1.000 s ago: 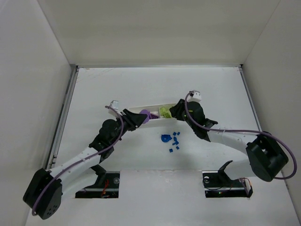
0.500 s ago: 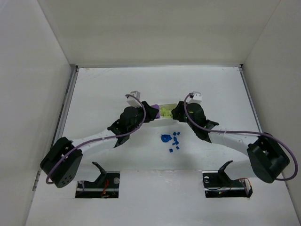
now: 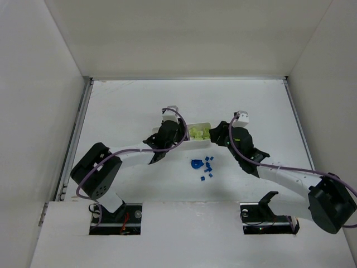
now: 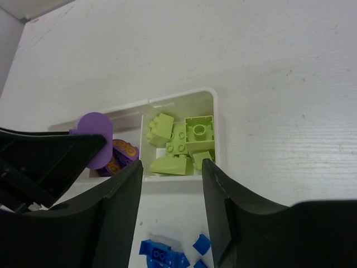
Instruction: Sort the legos into containers by color
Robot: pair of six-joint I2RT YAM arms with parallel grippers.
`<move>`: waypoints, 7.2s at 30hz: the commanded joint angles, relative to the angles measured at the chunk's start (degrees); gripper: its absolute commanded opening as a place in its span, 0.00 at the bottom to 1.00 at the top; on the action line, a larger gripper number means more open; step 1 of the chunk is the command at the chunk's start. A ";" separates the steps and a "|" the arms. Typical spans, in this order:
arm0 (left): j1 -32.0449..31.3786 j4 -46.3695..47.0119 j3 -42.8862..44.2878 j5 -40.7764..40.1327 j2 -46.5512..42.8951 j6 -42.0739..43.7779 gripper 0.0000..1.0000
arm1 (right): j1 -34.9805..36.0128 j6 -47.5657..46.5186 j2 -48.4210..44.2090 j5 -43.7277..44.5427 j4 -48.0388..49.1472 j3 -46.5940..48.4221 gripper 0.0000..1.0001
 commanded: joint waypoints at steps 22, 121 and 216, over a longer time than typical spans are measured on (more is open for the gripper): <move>-6.55 -0.33 0.71 -7.28 -7.23 3.03 0.33 | -0.10 -0.63 -1.77 2.11 1.73 -0.33 0.36; -12.89 -2.97 -22.95 -10.00 -34.77 -7.17 0.34 | 8.43 -4.67 15.48 -8.52 -1.08 17.09 0.67; 5.48 -10.62 -5.37 -14.04 -7.51 -1.72 0.40 | 25.56 16.60 17.92 21.98 -24.02 3.71 0.39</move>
